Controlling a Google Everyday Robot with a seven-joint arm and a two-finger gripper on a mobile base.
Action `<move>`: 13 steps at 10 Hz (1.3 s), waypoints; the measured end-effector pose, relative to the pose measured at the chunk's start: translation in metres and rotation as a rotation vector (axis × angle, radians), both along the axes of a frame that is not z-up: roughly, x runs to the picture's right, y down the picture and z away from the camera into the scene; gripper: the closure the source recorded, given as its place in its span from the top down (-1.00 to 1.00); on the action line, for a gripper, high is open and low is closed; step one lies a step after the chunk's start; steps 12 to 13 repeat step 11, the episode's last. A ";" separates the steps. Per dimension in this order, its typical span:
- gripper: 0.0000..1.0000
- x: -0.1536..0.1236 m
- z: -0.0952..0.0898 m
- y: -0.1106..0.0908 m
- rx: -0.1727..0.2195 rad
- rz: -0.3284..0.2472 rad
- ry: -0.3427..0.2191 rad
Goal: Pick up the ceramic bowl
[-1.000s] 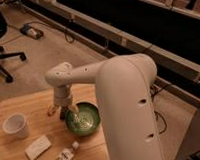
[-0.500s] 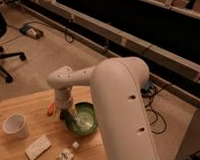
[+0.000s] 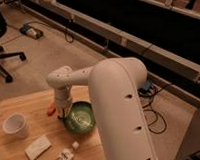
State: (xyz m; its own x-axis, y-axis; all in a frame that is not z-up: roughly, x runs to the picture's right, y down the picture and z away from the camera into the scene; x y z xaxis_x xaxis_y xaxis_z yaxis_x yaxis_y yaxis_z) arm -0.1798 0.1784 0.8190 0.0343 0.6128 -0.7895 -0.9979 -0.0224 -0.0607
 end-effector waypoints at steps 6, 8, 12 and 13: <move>-0.68 0.004 -0.079 -0.069 0.050 0.011 -0.009; -0.68 0.008 -0.097 -0.083 0.070 0.016 -0.010; -0.68 0.012 -0.130 -0.114 0.074 0.021 -0.013; -0.68 0.012 -0.130 -0.114 0.074 0.021 -0.013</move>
